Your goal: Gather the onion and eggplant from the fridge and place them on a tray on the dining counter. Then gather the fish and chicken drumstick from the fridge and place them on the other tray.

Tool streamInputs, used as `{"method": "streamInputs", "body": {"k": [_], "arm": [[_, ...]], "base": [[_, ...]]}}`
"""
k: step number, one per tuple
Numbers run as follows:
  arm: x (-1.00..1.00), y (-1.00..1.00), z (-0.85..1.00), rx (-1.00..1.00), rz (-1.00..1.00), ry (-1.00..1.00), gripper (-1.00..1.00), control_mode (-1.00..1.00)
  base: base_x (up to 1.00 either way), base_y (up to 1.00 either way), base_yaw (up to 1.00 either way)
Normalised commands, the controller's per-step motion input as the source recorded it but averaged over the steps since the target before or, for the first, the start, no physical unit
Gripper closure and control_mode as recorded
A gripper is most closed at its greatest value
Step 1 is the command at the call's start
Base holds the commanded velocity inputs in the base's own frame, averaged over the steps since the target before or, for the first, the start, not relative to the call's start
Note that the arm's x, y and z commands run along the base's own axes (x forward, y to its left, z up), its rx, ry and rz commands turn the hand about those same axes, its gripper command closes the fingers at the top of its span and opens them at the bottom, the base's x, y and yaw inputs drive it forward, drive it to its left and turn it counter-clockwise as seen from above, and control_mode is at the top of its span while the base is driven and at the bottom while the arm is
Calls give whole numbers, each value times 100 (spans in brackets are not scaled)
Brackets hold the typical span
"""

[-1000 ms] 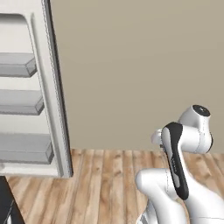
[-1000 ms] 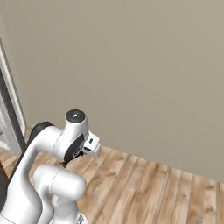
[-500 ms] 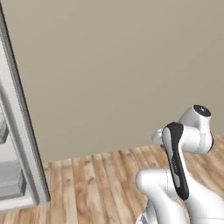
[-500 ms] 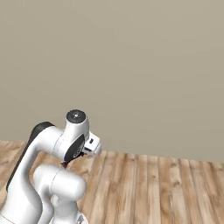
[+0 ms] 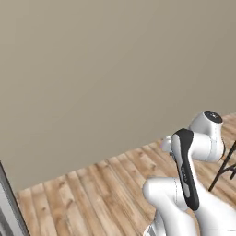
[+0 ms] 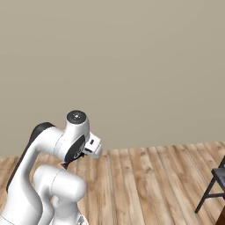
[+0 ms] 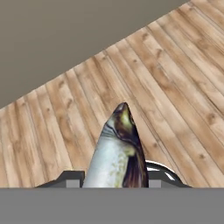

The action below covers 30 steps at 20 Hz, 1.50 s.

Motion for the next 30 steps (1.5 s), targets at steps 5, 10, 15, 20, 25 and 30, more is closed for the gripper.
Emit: {"method": "streamInputs", "body": {"k": [5, 10, 15, 20, 25, 30], "arm": [[0, 0, 0, 0, 0, 0, 100, 100], [0, 0, 0, 0, 0, 0, 100, 100], [0, 0, 0, 0, 0, 0, 100, 100], [0, 0, 0, 0, 0, 0, 100, 100], [0, 0, 0, 0, 0, 0, 100, 100], [0, 0, 0, 0, 0, 0, 100, 100]], "base": [[42, 11, -39], [50, 15, -37], [53, 19, -37], [52, 20, -38], [50, 20, -38], [44, 10, -37]]}}
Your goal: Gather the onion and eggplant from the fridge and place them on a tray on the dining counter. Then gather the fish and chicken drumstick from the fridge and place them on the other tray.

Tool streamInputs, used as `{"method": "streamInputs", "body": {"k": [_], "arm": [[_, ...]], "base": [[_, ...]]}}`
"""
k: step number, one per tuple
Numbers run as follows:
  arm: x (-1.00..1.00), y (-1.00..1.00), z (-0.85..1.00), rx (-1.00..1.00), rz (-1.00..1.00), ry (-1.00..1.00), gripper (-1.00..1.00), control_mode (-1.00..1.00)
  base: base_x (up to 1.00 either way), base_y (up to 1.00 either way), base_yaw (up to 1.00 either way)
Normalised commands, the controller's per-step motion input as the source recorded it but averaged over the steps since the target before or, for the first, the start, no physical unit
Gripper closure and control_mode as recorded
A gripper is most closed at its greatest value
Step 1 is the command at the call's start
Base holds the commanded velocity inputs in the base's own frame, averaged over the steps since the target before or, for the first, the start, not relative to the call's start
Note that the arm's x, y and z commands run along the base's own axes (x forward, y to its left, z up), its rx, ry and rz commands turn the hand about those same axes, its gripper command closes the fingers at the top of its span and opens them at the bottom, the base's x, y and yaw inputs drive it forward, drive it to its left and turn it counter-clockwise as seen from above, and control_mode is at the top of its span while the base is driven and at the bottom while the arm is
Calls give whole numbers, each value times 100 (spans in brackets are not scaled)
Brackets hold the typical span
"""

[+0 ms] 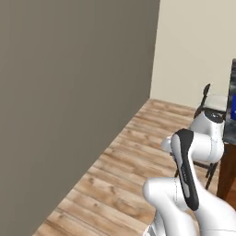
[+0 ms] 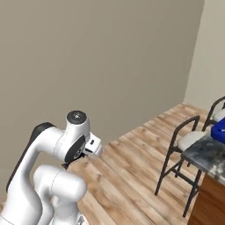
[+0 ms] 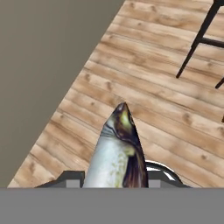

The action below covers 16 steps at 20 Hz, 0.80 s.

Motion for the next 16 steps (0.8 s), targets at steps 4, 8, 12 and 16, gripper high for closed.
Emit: {"method": "streamInputs", "body": {"k": [4, 8, 12, 16], "arm": [[0, 0, 0, 0, 0, 0, 100, 100], [0, 0, 0, 0, 0, 0, 100, 100], [0, 0, 0, 0, 0, 0, 100, 100], [0, 0, 0, 0, 0, 0, 100, 100]], "base": [[39, 0, -37], [54, 0, -42], [59, 13, -40], [55, 21, -38]]}}
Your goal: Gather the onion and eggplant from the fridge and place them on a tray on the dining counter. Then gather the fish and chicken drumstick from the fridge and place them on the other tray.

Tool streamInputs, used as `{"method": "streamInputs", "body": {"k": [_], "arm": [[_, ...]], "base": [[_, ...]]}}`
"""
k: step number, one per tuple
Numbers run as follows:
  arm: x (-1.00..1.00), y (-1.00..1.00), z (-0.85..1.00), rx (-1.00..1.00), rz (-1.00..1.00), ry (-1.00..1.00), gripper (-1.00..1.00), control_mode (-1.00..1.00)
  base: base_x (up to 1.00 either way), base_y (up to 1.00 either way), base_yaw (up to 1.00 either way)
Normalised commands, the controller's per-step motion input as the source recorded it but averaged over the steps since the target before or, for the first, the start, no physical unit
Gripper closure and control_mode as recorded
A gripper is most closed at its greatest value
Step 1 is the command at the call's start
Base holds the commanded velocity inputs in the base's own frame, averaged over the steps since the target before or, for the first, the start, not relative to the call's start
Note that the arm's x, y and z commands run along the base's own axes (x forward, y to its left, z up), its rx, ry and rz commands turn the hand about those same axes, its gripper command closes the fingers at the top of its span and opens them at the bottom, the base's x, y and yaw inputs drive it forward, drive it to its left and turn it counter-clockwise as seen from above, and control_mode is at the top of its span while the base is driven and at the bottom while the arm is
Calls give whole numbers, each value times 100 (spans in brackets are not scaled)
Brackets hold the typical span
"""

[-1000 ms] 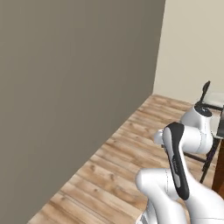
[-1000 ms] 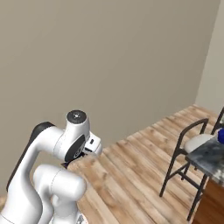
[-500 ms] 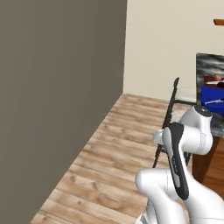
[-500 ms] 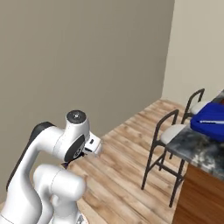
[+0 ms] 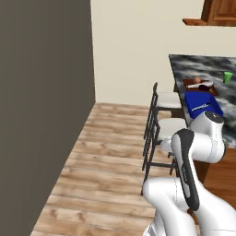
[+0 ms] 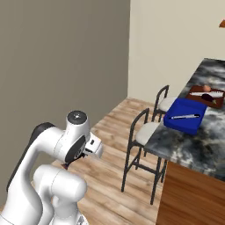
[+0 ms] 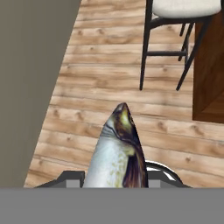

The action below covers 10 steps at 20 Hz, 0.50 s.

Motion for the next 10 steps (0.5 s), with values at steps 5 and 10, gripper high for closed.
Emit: {"method": "streamInputs", "body": {"k": [5, 10], "arm": [[0, 0, 0, 0, 0, 0, 100, 100], [0, 0, 0, 0, 0, 0, 100, 100]], "base": [[54, 29, -37], [57, 38, -38]]}}
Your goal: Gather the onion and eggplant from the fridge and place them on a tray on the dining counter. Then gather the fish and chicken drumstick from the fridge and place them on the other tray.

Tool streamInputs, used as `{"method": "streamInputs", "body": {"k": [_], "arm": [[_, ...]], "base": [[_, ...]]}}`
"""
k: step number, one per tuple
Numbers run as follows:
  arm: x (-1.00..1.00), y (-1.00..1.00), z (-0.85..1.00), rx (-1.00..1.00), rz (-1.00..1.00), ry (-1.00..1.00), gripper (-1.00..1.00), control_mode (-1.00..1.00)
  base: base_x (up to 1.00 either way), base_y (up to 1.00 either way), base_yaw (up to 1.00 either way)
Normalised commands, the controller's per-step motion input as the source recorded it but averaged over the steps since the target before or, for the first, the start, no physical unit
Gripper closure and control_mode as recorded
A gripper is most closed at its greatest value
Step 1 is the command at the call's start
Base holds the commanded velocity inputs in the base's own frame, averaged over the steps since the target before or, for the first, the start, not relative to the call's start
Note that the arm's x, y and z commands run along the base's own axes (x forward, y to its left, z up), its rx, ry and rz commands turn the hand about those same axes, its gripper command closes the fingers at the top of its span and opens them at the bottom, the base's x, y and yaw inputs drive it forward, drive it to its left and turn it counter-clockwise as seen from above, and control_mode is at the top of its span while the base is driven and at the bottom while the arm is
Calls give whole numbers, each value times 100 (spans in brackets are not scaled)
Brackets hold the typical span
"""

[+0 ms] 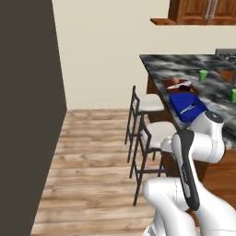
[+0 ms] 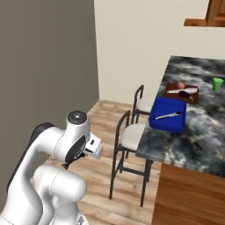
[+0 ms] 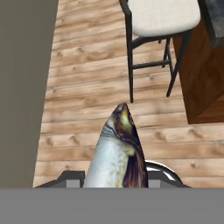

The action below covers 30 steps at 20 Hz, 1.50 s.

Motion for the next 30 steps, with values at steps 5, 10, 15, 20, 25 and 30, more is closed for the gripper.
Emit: {"method": "streamInputs", "body": {"k": [5, 10, 15, 20, 25, 30], "arm": [[0, 0, 0, 0, 0, 0, 100, 100], [0, 0, 0, 0, 0, 0, 100, 100], [0, 0, 0, 0, 0, 0, 100, 100], [0, 0, 0, 0, 0, 0, 100, 100], [0, 0, 0, 0, 0, 0, 100, 100], [0, 0, 0, 0, 0, 0, 100, 100]], "base": [[34, 35, -38], [27, 26, -42], [33, 25, -40], [28, 27, -38], [14, 36, -37], [27, 42, -34]]}}
